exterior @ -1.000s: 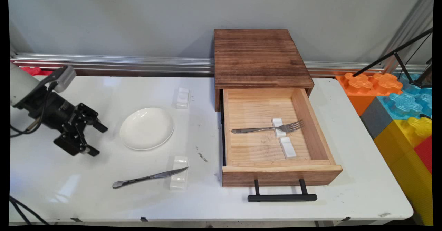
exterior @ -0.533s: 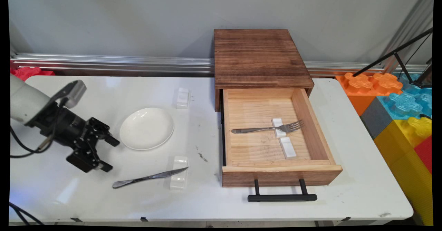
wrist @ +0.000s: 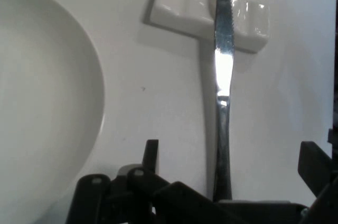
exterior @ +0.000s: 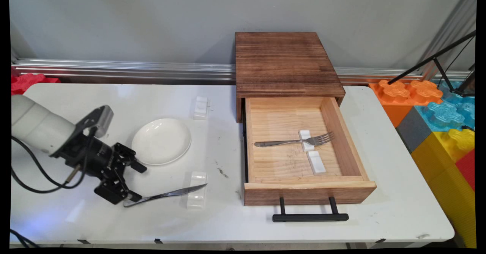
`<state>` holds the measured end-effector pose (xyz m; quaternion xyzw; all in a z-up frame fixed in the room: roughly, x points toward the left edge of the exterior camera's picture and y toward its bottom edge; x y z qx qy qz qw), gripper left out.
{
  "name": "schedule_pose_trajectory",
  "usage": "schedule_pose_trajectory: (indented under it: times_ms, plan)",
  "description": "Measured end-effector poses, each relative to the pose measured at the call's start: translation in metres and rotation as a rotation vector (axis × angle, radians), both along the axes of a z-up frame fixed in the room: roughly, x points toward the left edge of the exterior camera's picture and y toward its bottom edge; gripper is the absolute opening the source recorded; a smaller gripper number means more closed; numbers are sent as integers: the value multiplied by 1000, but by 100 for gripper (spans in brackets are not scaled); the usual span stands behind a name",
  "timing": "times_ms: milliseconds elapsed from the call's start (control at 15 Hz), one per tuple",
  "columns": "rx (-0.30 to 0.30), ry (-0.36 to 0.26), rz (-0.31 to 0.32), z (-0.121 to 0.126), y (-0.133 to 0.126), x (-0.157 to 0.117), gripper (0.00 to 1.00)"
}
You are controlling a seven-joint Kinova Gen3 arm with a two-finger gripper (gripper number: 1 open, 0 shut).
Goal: Pick up the knife from the right of the white plate
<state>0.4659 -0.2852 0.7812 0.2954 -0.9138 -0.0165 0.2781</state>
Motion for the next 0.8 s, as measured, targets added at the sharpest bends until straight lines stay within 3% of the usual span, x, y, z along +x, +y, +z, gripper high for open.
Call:
schedule_pose_trajectory:
  times_ms: [800]
  plan:
    - [-27,-20,-17,-28,0,-33,100]
